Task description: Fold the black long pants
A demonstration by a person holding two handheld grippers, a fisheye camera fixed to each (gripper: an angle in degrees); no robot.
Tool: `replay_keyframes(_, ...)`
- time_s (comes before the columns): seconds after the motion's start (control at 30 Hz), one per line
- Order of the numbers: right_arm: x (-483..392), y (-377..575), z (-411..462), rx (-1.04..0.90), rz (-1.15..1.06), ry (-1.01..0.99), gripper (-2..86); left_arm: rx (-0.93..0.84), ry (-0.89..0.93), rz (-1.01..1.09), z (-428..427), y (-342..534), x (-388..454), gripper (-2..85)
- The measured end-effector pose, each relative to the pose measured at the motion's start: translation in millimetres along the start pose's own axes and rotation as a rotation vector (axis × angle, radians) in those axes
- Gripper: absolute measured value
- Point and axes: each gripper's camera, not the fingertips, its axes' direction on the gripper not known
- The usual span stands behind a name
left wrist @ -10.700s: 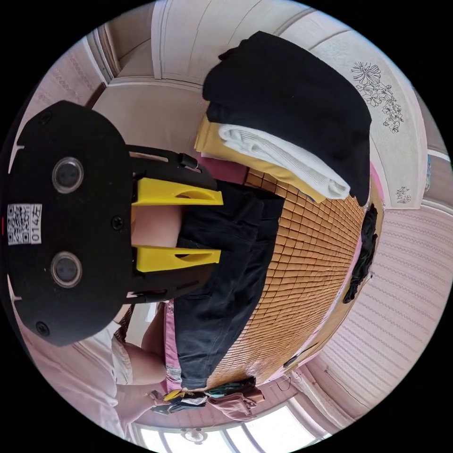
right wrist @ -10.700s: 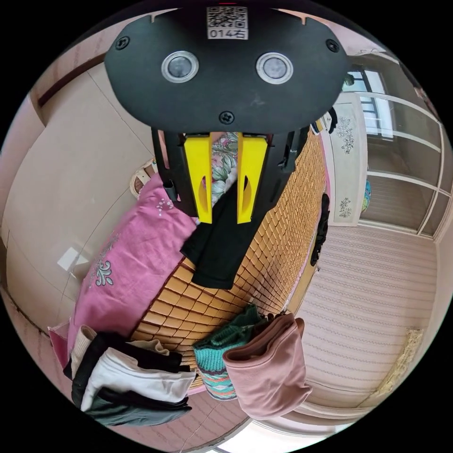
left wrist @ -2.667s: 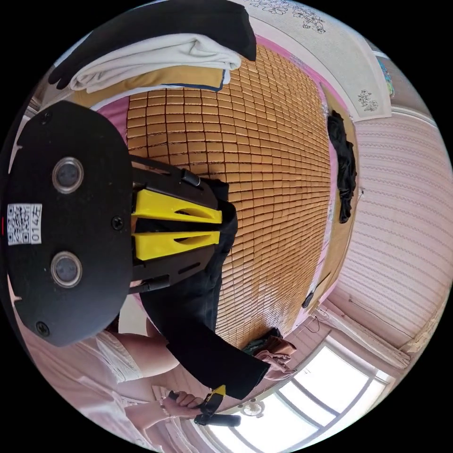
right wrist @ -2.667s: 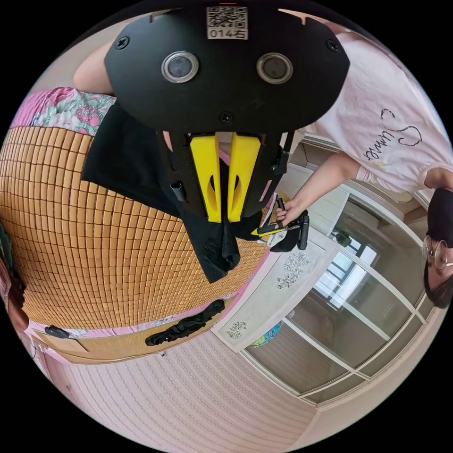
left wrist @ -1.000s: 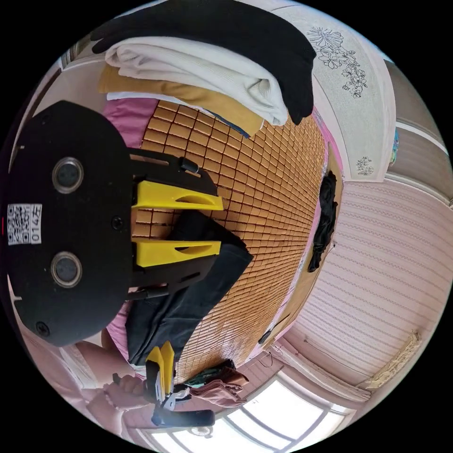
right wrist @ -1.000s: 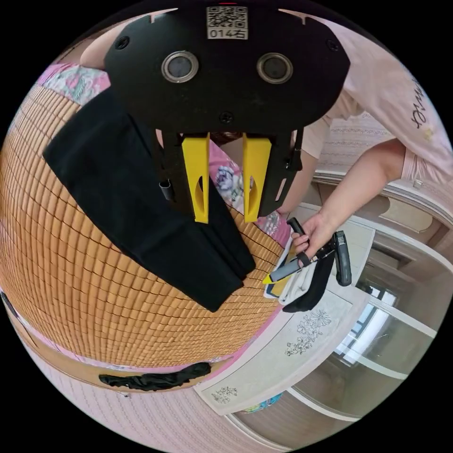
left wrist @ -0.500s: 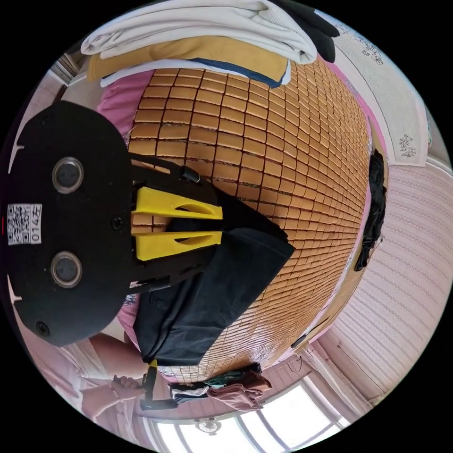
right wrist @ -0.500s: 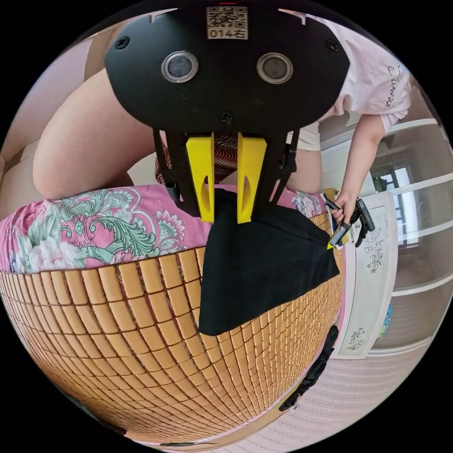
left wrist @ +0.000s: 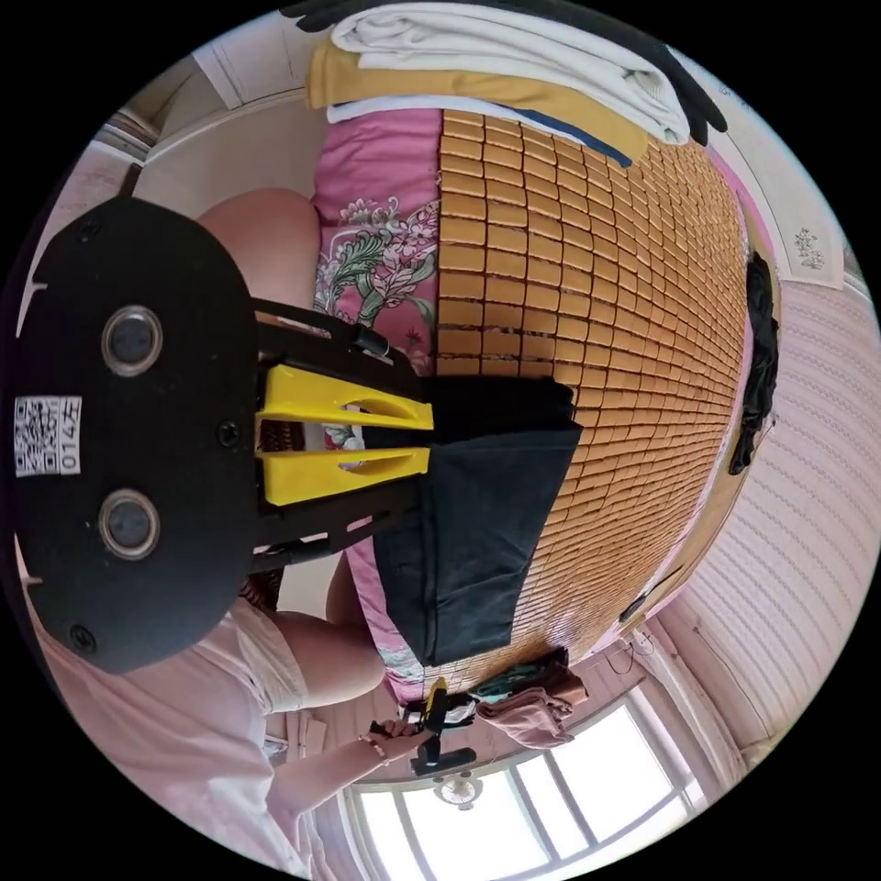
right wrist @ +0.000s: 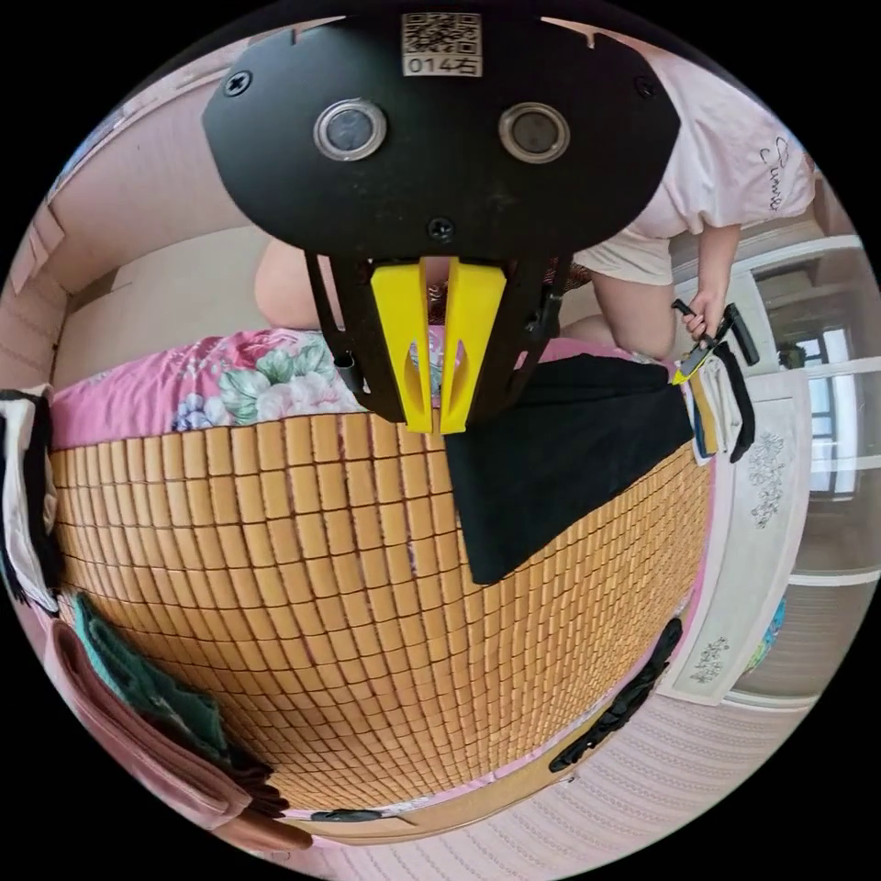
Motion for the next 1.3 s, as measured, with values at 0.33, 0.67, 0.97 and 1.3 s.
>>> replay_keyframes(0.33,-225.0,8.0,68.3,-0.081,-0.716,0.078,-0.3,-0.022,0.067,0.542,66.0,-15.7,188.3,-1.0)
replay_keyframes(0.67,-296.6,-23.5,125.2,-0.344,-0.856,0.292,-0.6,-0.02,-0.123,0.785,169.2,-1.3,267.8,-1.0)
replay_keyframes(0.97,-288.2,-55.7,113.9,-0.296,-0.793,0.287,-0.5,-0.039,-0.084,0.757,193.4,-1.4,283.0,-0.9)
replay_keyframes(1.3,-85.6,-3.2,-26.9,0.135,-0.385,-0.039,-0.3,0.017,0.166,0.598,184.1,-26.5,281.8,5.2)
